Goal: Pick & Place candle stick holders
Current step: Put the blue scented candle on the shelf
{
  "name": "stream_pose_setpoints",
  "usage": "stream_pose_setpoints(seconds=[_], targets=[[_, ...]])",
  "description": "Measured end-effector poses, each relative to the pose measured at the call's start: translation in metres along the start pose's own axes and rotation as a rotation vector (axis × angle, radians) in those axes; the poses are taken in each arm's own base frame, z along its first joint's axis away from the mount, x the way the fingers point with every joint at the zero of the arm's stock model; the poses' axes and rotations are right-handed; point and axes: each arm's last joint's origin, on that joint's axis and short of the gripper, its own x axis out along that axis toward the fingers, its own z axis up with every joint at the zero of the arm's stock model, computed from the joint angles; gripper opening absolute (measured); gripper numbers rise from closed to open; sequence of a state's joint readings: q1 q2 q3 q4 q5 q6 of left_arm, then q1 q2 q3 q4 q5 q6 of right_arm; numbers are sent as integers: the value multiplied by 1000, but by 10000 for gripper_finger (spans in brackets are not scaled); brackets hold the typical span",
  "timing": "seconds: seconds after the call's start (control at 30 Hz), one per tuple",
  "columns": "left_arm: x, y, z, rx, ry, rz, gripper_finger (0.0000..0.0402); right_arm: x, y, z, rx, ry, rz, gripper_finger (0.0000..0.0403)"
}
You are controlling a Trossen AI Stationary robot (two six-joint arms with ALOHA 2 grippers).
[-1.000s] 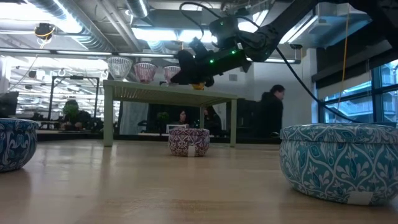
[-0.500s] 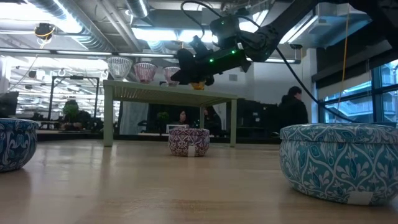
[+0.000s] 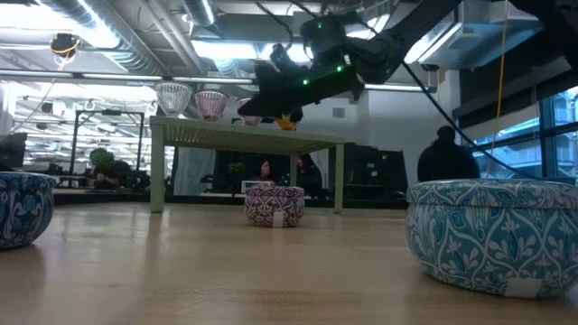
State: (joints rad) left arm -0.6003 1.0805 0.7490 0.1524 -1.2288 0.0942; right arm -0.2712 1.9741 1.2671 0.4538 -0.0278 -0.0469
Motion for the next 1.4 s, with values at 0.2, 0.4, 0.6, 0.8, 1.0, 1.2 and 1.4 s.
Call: stream_pose_setpoints(seconds=[0.2,0.4,0.6,0.8,1.0,1.2,1.4], targets=[[0,-2,0,-4,-7,-80,88,-31,25,37,-78,10,58,4],[-1,-4,0,-46,-10,-145,88,-90,45,81,-195,57,98,13],[-5,-7,1,-89,-13,-196,88,-148,55,93,-233,157,109,4],[-6,-8,1,-118,-11,-224,88,-198,58,57,-150,81,125,10],[6,-7,0,-147,-1,-345,89,-234,56,11,-127,21,130,19],[21,-6,-6,-130,41,-411,106,-239,57,-9,-93,-14,140,21],[30,-11,-16,-74,92,-461,138,-232,60,-14,-103,5,210,41]])
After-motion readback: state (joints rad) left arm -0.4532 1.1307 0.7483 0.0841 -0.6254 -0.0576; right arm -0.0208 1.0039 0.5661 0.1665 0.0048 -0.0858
